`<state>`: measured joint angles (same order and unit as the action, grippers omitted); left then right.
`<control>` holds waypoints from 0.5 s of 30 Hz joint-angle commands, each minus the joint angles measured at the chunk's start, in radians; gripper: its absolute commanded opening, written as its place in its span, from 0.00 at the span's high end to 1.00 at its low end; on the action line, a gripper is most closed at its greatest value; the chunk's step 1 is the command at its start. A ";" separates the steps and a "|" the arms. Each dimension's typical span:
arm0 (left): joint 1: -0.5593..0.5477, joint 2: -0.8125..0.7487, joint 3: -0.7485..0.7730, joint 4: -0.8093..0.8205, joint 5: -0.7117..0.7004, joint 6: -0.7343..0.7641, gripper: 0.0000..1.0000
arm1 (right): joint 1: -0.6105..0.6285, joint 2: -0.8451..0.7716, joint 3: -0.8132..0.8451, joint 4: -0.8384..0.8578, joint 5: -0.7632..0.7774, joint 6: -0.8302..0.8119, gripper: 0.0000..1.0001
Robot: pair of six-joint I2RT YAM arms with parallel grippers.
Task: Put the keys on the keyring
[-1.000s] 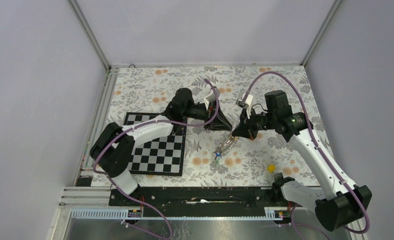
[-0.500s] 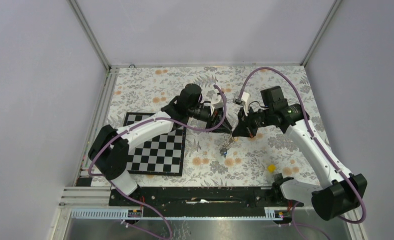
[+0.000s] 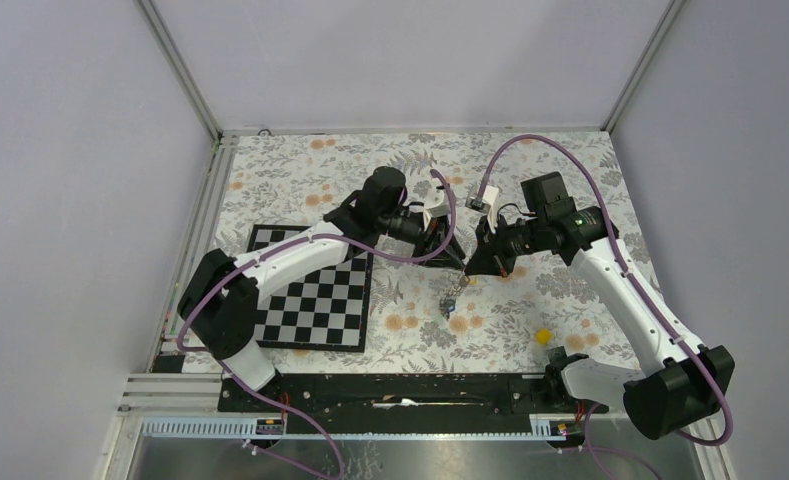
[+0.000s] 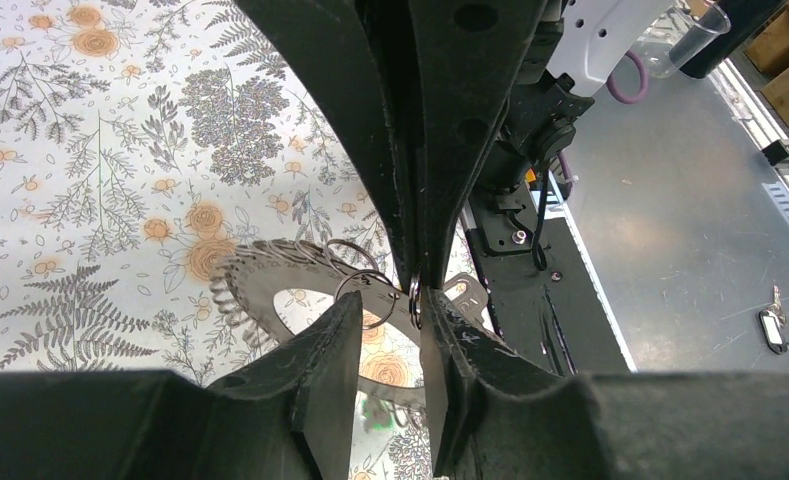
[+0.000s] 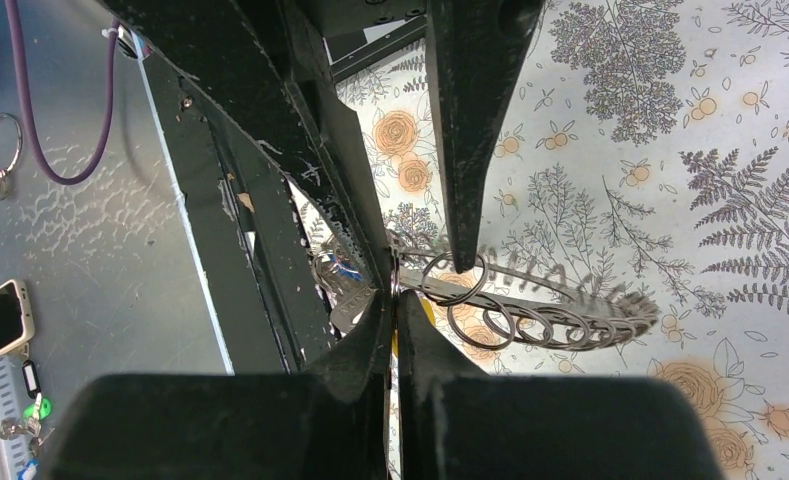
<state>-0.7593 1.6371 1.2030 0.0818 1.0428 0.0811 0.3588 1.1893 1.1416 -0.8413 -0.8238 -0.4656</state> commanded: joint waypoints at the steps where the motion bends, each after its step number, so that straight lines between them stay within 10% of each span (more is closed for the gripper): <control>1: 0.000 0.001 0.046 0.039 0.020 -0.010 0.66 | 0.005 -0.006 0.026 -0.012 -0.039 -0.022 1.00; 15: -0.003 0.026 0.045 0.077 0.027 -0.161 0.61 | 0.005 -0.018 0.028 -0.008 -0.017 -0.021 1.00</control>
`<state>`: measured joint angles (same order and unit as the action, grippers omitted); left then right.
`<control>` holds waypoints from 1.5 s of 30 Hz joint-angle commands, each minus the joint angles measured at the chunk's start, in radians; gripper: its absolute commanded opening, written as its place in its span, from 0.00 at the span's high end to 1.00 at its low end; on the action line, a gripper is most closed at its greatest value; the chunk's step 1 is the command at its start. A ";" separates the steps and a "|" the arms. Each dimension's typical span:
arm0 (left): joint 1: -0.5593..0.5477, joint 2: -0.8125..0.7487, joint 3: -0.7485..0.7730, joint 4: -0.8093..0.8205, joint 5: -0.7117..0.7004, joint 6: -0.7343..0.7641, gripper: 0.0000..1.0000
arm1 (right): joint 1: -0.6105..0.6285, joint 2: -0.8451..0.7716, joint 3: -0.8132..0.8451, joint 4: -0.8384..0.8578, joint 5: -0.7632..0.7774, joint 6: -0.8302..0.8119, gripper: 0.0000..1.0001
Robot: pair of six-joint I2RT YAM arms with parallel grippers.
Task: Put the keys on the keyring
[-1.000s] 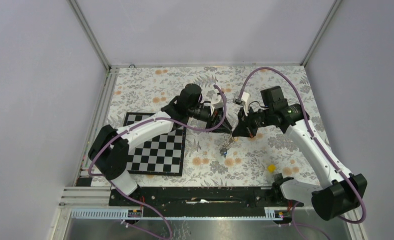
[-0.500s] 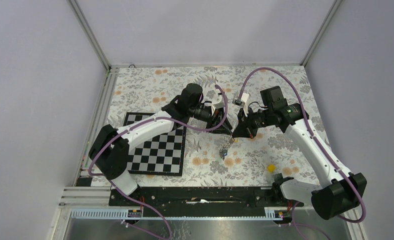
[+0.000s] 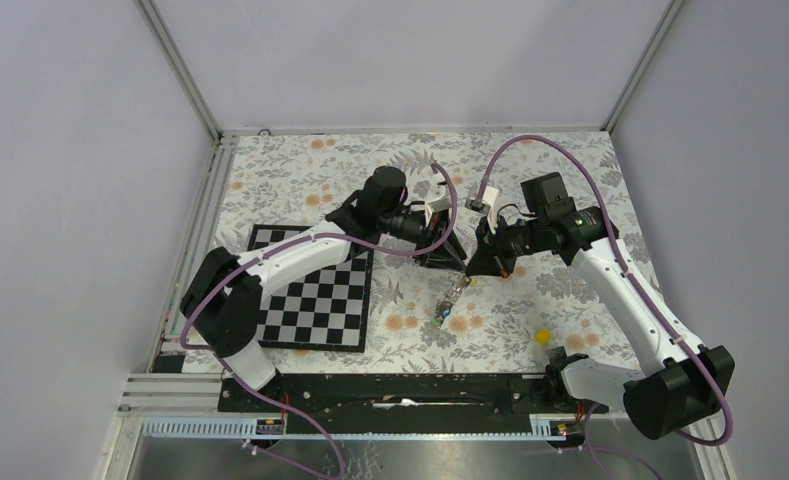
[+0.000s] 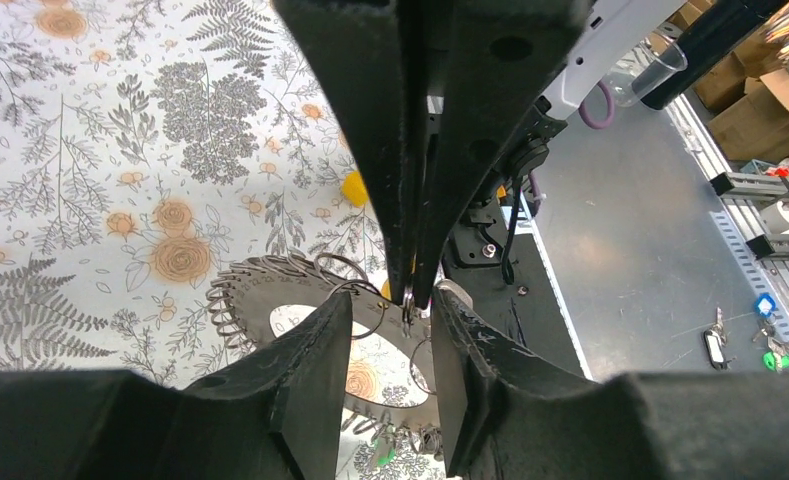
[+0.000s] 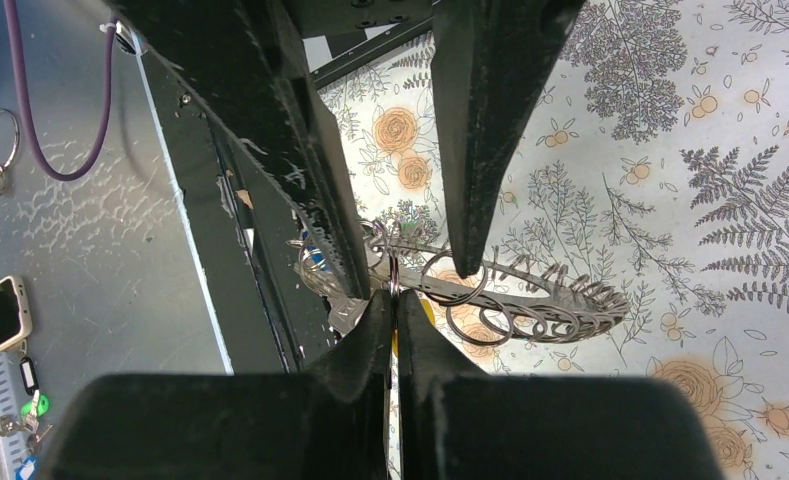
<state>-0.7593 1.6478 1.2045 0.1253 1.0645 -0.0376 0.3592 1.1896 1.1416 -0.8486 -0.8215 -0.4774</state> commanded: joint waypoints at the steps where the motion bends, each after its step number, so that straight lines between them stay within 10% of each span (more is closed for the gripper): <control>1: -0.003 0.016 0.044 0.031 0.002 -0.041 0.62 | 0.004 -0.019 0.029 0.000 -0.019 -0.009 1.00; 22: -0.006 0.024 0.052 0.037 0.005 -0.061 0.69 | 0.004 -0.027 -0.004 0.011 -0.017 -0.015 1.00; 45: -0.009 0.014 0.023 0.112 0.046 -0.079 1.00 | 0.004 -0.020 -0.010 0.018 -0.013 -0.007 1.00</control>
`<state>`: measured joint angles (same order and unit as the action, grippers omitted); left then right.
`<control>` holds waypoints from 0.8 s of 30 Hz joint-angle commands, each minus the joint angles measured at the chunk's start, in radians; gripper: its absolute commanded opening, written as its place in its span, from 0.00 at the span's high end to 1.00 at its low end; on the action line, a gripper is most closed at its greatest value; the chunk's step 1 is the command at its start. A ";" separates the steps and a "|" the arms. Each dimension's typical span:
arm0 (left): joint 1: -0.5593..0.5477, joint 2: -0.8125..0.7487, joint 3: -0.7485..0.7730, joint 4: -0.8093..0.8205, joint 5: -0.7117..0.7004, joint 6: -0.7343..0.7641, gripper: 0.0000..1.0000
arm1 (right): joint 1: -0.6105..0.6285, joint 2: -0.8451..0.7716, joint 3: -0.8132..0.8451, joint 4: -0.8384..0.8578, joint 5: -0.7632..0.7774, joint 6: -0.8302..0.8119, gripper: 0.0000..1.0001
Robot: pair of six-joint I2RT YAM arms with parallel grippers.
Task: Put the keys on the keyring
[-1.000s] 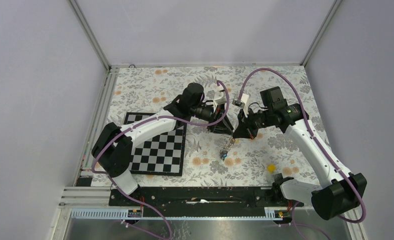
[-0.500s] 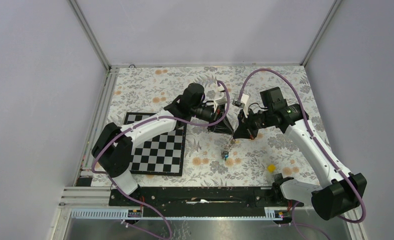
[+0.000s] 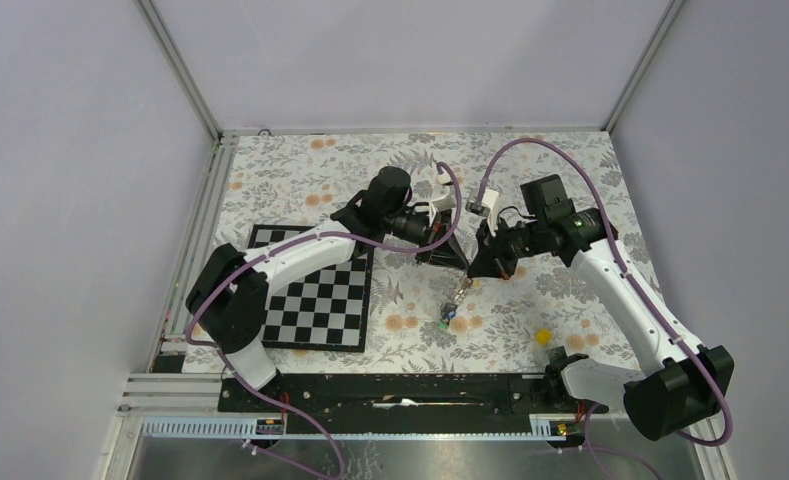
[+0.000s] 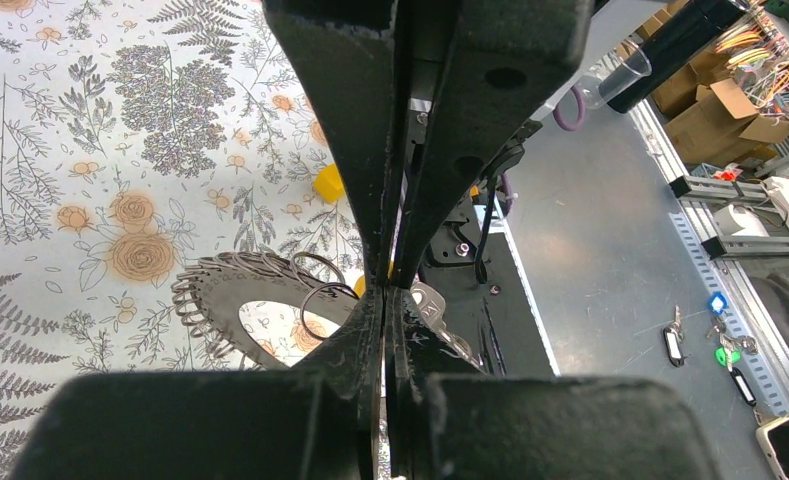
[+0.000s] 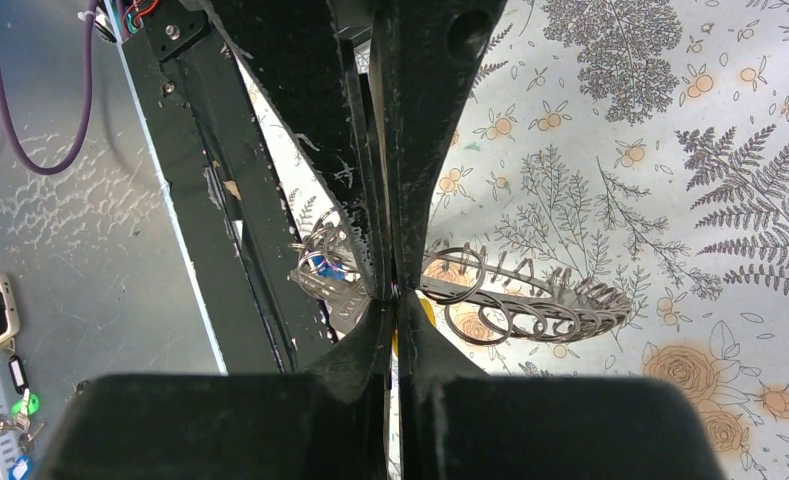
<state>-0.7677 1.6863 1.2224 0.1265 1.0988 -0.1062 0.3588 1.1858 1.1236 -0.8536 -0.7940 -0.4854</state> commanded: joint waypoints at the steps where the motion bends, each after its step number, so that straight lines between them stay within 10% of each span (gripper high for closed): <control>1: 0.001 -0.032 -0.003 0.122 0.014 -0.014 1.00 | 0.005 -0.022 0.008 0.029 -0.039 0.003 0.98; 24: 0.034 -0.040 -0.204 0.846 -0.030 -0.606 1.00 | 0.005 -0.153 -0.128 0.229 -0.112 0.099 0.75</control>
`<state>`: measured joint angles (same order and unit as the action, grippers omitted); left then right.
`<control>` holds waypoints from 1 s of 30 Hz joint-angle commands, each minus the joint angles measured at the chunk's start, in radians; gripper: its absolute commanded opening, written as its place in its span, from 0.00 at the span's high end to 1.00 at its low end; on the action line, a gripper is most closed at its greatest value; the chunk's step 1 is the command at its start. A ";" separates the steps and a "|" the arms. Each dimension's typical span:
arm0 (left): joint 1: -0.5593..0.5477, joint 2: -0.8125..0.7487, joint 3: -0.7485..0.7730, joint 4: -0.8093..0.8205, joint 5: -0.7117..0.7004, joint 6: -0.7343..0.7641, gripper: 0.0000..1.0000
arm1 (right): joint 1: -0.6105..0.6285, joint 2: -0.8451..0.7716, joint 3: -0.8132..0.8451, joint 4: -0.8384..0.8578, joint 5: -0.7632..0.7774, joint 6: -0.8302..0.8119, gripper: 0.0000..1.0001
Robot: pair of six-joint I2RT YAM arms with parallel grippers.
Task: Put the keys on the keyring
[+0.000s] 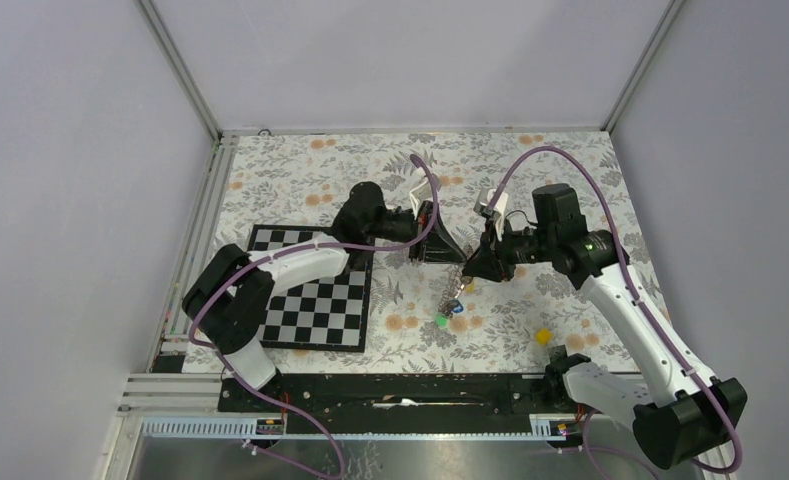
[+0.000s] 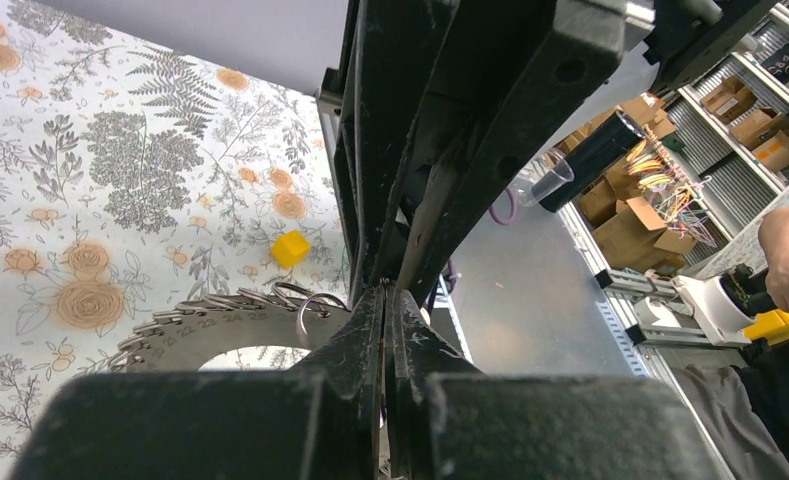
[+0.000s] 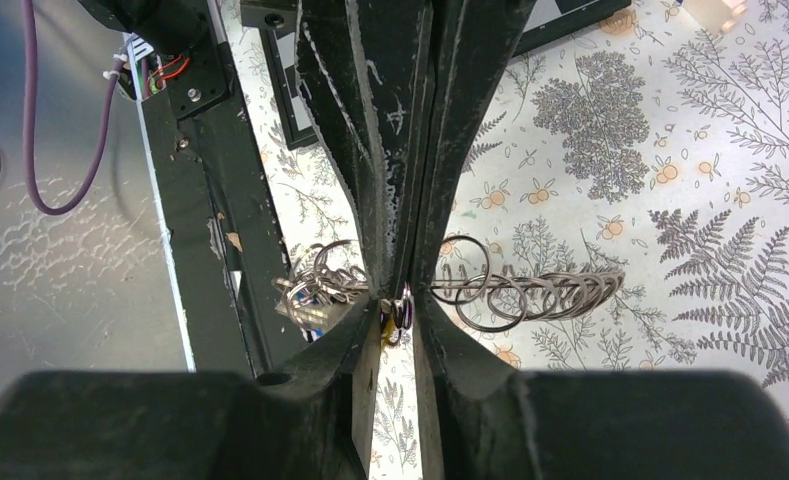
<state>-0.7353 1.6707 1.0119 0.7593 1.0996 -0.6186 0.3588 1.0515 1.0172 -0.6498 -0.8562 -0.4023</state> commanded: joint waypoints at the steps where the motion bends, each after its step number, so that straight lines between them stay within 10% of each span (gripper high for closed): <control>1: 0.002 -0.022 0.008 0.226 -0.029 -0.103 1.00 | 0.005 -0.018 -0.026 0.026 -0.052 0.016 0.74; 30: 0.050 -0.020 -0.006 0.264 0.065 -0.034 1.00 | -0.013 -0.102 0.084 -0.035 0.048 0.003 0.48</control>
<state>-0.6846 1.6730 1.0035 0.9157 1.1305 -0.6781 0.3523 0.9508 1.0500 -0.6716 -0.8043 -0.4004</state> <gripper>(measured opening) 0.010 0.514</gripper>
